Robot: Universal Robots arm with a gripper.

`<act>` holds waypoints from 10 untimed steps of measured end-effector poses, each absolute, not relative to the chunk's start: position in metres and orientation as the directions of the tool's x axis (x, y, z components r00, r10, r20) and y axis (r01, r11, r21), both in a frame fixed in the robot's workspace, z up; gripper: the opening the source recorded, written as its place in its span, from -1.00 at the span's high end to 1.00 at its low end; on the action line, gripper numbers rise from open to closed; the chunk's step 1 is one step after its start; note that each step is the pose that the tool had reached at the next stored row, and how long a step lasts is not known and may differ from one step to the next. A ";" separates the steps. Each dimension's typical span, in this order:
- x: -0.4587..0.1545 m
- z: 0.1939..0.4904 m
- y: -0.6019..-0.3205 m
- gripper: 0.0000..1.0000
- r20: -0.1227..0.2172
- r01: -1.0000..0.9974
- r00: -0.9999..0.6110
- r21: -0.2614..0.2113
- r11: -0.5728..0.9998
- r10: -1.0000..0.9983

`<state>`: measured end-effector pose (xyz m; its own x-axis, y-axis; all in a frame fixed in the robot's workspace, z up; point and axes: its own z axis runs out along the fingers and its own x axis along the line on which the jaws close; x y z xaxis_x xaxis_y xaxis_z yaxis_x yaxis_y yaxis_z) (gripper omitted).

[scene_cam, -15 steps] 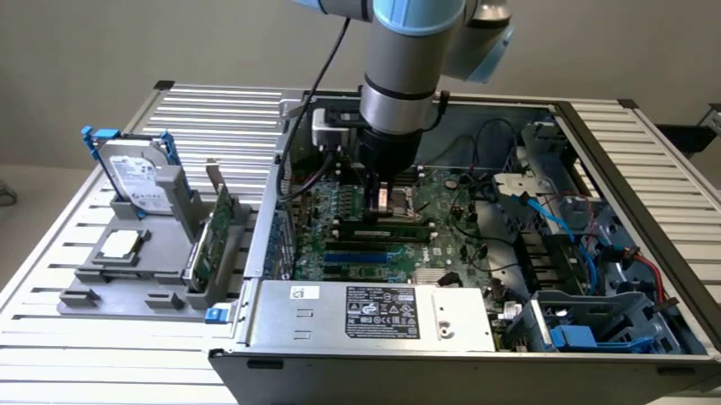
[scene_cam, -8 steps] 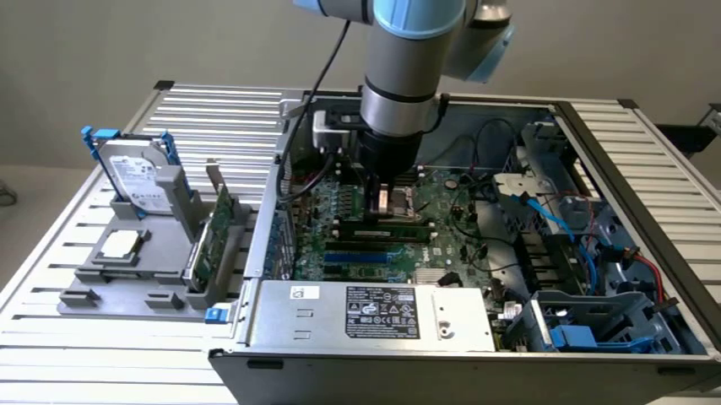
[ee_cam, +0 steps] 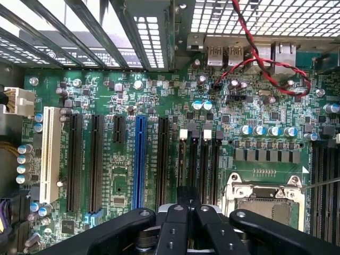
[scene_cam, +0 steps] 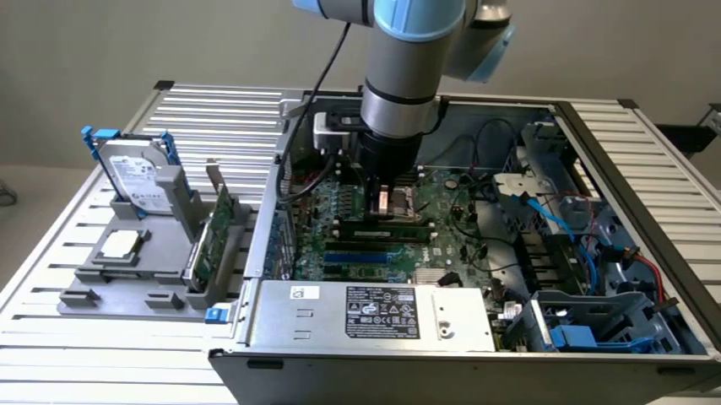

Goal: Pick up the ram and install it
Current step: 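Press down the ram until it locks into place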

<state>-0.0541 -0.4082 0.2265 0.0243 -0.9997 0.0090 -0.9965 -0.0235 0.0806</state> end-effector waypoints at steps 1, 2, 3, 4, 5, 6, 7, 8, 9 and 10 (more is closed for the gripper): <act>-0.054 0.226 -0.408 0.79 0.009 -0.996 0.024 0.080 -0.024 -1.000; -0.054 0.226 -0.408 0.79 0.009 -0.996 0.024 0.081 -0.024 -1.000; -0.054 0.226 -0.408 0.79 0.009 -0.996 0.024 0.081 -0.024 -1.000; -0.054 0.226 -0.408 0.79 0.009 -0.996 0.024 0.081 -0.024 -1.000; -0.053 0.226 -0.408 0.79 0.008 -0.996 0.024 0.081 -0.024 -1.000; -0.051 0.228 -0.408 0.79 0.006 -0.996 0.025 0.080 -0.024 -1.000; -0.049 0.233 -0.408 0.79 0.007 -0.996 0.024 0.083 -0.024 -1.000; -0.045 0.237 -0.408 0.79 0.008 -0.996 0.024 0.087 -0.024 -1.000; -0.041 0.240 -0.408 0.79 0.008 -0.996 0.024 0.090 -0.024 -1.000; -0.037 0.242 -0.408 0.79 0.007 -0.995 0.024 0.093 -0.024 -1.000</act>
<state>-0.0370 -0.4083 0.2422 0.0244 -0.9997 0.0067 -0.9954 -0.0237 0.0933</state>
